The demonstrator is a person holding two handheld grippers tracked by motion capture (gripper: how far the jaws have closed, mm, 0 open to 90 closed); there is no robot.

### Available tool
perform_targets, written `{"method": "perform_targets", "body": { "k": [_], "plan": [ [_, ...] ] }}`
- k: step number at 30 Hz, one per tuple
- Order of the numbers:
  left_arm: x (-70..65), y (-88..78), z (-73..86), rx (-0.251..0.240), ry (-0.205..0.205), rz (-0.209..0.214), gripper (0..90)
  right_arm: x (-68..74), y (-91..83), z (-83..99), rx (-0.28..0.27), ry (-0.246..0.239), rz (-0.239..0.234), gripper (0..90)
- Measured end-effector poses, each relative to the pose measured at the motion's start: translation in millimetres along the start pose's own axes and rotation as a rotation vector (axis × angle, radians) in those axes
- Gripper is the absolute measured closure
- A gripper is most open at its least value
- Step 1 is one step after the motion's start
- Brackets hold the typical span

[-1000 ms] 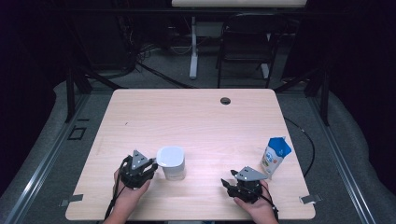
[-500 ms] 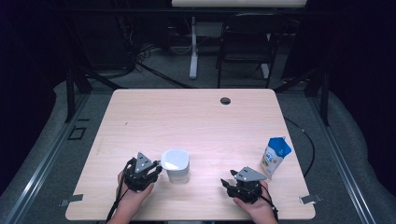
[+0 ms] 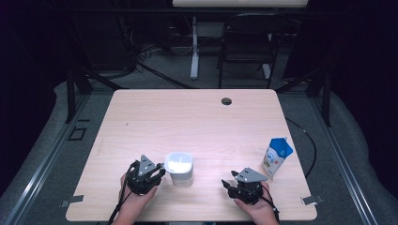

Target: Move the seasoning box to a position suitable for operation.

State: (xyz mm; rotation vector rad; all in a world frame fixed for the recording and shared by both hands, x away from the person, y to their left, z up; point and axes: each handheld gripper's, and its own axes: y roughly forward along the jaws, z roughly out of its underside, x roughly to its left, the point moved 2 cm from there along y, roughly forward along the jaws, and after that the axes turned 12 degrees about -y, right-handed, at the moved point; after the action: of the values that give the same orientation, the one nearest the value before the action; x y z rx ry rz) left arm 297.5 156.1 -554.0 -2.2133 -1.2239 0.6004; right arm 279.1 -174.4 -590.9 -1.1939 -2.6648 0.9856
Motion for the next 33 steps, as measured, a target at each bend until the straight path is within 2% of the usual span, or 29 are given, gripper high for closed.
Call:
{"method": "perform_targets", "body": {
  "k": [6,8,15,19,21,26,30,33],
  "plan": [
    [1.5,-0.8,0.8,0.001,-0.007,0.017,71.2,-0.8,-2.5,-0.7,-0.004,0.004,0.004,47.7],
    [2.6,-1.3,1.0,-0.002,-0.021,0.030,70.4,-1.0,-3.3,-1.1,-0.004,0.002,0.005,47.7],
    [5.6,-7.4,1.1,-0.018,-0.033,0.056,63.4,-1.7,-9.1,-4.4,-0.031,0.006,0.018,48.7],
    [7.2,-9.9,1.4,-0.019,-0.041,0.056,61.2,-3.3,-19.7,-11.4,-0.050,0.002,0.042,49.2],
    [7.5,-10.2,1.5,-0.018,-0.040,0.055,61.2,-5.3,-27.3,-15.5,-0.050,0.005,0.063,52.3],
    [8.4,-11.3,1.8,-0.016,-0.040,0.048,61.3,-12.8,-44.4,-18.3,-0.049,0.037,0.090,55.6],
    [9.3,-12.6,1.9,-0.015,-0.044,0.050,60.9,-16.5,-55.9,-16.9,-0.056,0.059,0.092,59.3],
    [11.2,-17.8,2.5,-0.026,-0.066,0.074,58.4,-15.6,-61.6,-16.4,-0.057,0.067,0.100,58.7]
  ]
}}
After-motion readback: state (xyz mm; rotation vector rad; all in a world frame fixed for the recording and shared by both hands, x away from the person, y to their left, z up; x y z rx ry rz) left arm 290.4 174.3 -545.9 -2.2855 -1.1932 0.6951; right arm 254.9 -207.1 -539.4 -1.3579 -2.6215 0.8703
